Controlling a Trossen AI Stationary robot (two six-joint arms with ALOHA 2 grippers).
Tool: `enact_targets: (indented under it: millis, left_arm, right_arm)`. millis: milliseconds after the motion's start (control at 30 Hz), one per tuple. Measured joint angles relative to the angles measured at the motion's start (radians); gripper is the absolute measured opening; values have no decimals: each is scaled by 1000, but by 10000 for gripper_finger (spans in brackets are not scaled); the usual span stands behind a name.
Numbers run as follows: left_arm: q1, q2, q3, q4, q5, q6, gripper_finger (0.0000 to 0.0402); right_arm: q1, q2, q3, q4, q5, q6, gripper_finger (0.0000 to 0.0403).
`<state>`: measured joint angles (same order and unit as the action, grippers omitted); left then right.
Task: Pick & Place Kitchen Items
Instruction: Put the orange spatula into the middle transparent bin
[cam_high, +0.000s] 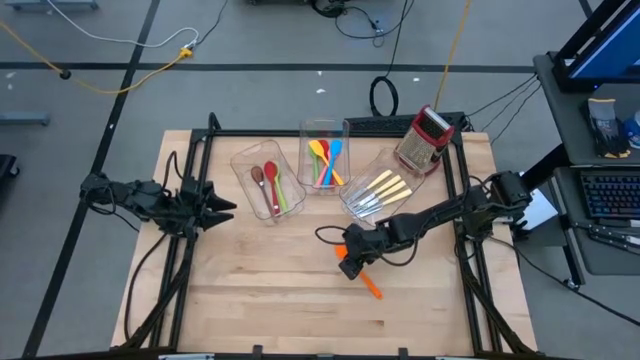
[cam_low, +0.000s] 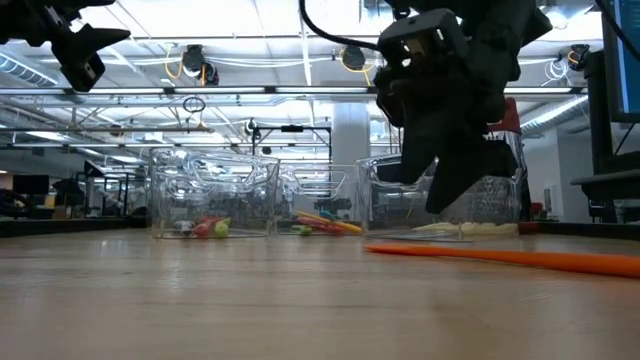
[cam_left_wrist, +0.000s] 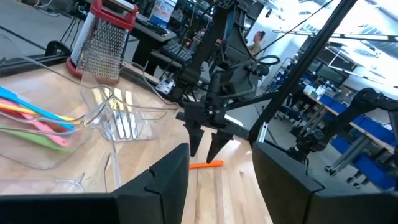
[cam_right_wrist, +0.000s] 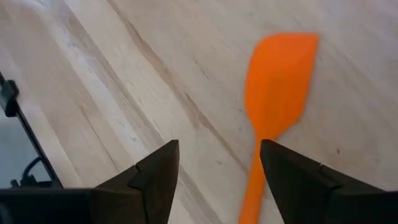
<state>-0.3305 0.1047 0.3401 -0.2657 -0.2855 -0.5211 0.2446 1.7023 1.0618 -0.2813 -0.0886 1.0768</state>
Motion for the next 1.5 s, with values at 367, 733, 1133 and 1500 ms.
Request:
enact_targets:
  millis: [367, 733, 1133, 1500]
  left_arm:
    - [0, 0, 0, 0, -2, -1, 179]
    - [0, 0, 0, 0, -5, -6, 179]
    - [0, 9, 2, 0, -5, -10, 179]
    - [0, 104, 2, 1, -4, -63, 179]
  right_arm:
    - [-3, 0, 0, 148, 94, -20, 220]
    - [86, 3, 291, -349, 401, -118, 218]
    - [74, 310, 592, -642, 345, -113, 216]
    - [69, 484, 699, -832, 348, -108, 218]
